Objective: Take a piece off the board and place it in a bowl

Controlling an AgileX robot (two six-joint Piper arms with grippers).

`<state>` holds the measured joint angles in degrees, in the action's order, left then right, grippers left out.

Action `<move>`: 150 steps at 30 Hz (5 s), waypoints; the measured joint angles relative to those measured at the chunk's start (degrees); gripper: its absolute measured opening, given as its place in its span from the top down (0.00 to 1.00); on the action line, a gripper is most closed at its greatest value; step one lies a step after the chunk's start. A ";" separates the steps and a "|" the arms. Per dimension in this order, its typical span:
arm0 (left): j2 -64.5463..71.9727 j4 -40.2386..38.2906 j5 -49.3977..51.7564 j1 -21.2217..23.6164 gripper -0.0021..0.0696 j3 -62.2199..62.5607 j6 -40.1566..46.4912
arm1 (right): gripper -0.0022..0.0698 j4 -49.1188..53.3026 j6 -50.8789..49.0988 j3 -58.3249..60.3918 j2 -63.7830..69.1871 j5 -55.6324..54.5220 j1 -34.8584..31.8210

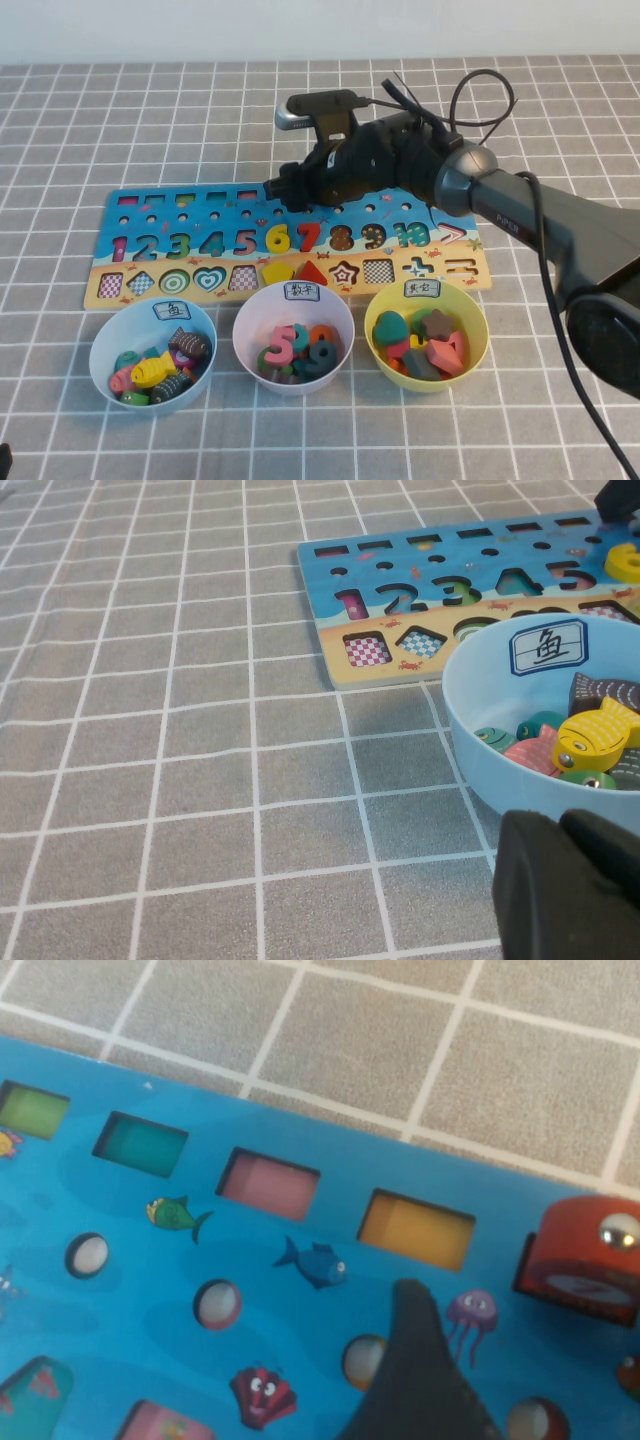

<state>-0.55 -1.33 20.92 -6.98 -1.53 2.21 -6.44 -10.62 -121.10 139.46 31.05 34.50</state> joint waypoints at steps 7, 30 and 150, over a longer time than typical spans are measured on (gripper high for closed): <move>0.00 0.00 0.00 0.00 0.97 0.00 0.00 | 0.39 0.00 -1.18 0.00 0.12 -0.46 0.00; 0.00 0.00 0.00 0.00 0.97 0.00 0.00 | 0.44 1.17 -2.72 0.00 0.12 -3.48 -0.10; 0.00 0.00 0.00 0.00 0.97 0.00 0.00 | 0.68 -3.61 2.86 18.62 -20.76 12.40 25.08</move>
<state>-0.55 -1.33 20.92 -6.98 -1.53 2.21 -10.05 -7.77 -102.48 118.70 43.45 59.57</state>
